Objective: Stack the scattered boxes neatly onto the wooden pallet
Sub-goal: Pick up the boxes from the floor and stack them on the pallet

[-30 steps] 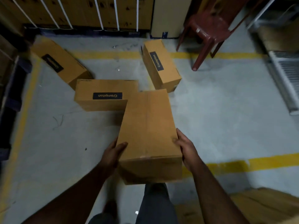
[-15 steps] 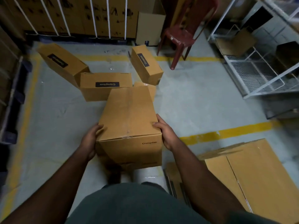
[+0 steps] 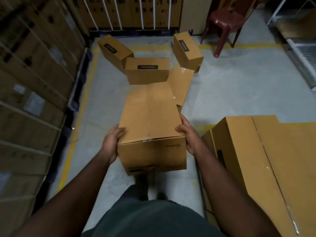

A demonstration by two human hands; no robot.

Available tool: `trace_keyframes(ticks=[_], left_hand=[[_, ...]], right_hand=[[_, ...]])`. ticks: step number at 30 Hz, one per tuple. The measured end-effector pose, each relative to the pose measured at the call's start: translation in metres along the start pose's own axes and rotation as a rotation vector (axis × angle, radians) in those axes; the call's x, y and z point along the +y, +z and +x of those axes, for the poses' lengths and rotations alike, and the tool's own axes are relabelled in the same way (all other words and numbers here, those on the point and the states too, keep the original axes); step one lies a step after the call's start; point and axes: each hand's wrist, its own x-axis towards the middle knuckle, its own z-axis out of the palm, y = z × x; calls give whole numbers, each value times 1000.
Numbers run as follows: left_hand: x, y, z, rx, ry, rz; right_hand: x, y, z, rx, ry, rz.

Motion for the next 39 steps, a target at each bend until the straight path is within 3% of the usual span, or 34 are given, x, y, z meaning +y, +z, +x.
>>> trace_keyframes(ticks=[5, 11, 22, 27, 31, 39], left_hand=[[-38, -22, -91, -23, 21, -15], [-97, -59, -192, -3, 31, -23], [-278, -147, -400, -38, 48, -95], [-335, -149, -497, -84, 16, -75], [-388, -141, -564, -28, 39, -80], [-521, -102, -699, -19, 54, -117]], right_hand=[[37, 0, -86, -76, -27, -43], [93, 7, -203, -59, -84, -40], [253, 14, -447, -1, -36, 0], [284, -7, -554, -11, -20, 36], [311, -33, -621, -2, -38, 17], [374, -117, -770, -34, -41, -1]])
